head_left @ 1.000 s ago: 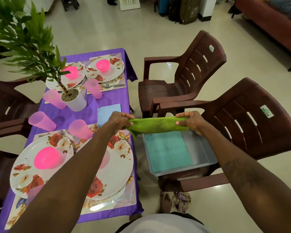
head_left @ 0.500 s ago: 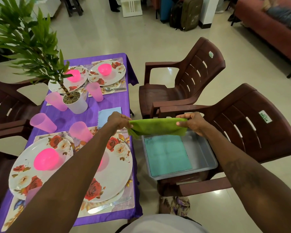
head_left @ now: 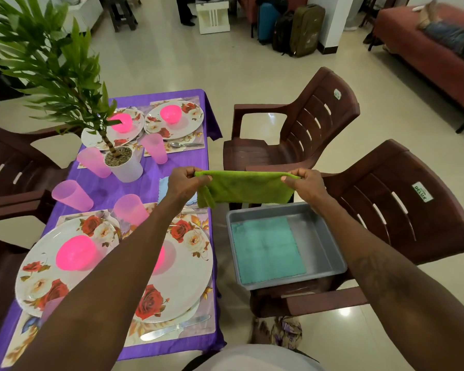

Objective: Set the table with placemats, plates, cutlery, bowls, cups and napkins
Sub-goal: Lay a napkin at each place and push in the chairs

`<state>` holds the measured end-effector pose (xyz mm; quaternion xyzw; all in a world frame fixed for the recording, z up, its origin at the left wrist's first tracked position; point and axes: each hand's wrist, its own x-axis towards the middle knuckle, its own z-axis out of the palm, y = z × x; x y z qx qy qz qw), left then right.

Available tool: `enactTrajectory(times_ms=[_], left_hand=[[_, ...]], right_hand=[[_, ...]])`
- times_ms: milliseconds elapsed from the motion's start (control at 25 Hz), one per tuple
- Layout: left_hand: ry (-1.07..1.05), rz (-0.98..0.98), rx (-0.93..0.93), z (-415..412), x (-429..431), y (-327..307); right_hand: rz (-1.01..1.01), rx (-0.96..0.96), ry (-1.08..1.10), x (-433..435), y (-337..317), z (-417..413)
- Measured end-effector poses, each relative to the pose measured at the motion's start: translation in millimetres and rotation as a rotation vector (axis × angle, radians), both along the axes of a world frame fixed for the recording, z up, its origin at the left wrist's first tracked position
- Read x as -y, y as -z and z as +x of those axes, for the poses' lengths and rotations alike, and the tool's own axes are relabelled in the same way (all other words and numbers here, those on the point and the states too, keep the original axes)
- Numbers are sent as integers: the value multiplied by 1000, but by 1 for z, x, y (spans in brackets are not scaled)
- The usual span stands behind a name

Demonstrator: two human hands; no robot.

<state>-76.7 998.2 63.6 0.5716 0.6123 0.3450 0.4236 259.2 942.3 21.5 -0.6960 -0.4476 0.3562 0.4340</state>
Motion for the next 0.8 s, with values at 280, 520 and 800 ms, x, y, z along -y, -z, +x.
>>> enactTrajectory(times_ms=[280,520,800], left_hand=[[-92,143,-26,15,14,2],[14,185,-70,38,42,-1],[-149,-32,181,-16,35,-8]], right_hand=[[76,3,59,-6,-4,-63],[121,-10,-3,-4,-12,-131],[-39,-173,216,-2,-6,-119]])
